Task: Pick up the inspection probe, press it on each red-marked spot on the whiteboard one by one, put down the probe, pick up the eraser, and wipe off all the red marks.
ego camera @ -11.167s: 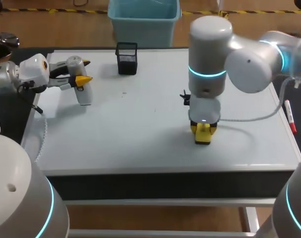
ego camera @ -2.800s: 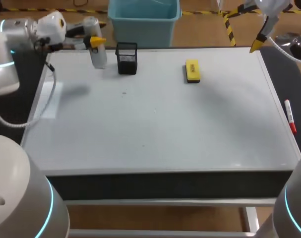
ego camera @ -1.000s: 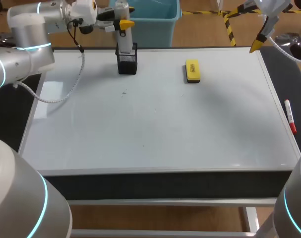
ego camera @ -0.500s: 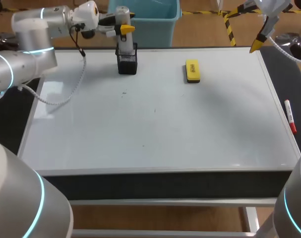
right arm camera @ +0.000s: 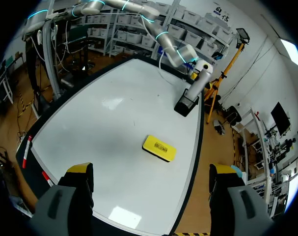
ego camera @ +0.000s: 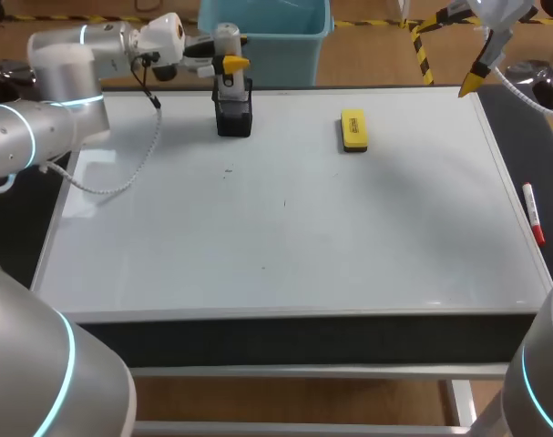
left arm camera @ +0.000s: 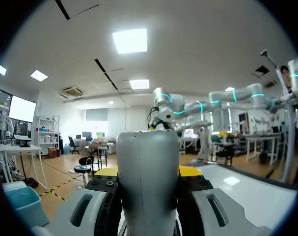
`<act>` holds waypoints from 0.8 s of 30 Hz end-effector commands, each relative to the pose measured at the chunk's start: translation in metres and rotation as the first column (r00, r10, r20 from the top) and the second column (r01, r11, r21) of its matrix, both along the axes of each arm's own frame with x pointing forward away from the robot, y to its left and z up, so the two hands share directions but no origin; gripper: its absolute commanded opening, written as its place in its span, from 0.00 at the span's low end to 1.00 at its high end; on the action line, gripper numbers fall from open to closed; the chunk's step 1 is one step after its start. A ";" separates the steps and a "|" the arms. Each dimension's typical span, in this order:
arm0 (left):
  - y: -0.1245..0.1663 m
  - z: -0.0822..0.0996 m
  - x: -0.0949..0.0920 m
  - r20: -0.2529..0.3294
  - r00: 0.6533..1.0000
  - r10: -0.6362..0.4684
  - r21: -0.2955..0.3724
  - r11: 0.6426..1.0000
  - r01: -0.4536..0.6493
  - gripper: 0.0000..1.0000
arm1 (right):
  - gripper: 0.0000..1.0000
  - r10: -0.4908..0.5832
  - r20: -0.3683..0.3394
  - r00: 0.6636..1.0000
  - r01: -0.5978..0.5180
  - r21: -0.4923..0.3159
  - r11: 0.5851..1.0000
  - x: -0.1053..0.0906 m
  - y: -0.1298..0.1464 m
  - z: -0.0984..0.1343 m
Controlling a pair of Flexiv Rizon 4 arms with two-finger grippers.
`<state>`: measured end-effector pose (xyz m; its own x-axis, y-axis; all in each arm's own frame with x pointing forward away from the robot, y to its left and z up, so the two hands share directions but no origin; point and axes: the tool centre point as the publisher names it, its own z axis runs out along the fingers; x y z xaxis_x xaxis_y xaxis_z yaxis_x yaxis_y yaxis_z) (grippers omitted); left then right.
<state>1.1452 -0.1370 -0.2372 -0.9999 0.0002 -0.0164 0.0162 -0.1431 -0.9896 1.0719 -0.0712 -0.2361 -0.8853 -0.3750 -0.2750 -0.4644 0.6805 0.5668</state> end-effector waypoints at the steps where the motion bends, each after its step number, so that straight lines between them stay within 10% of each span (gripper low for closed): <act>1: -0.002 -0.011 0.009 -0.004 1.000 -0.024 -0.015 1.000 0.024 0.00 | 1.00 0.003 -0.002 1.000 -0.003 -0.004 1.000 0.001 -0.001 0.001; 24: -0.002 -0.036 0.012 -0.050 0.998 -0.030 0.006 1.000 0.030 0.00 | 1.00 0.003 -0.002 1.000 -0.003 -0.004 1.000 0.001 -0.001 0.001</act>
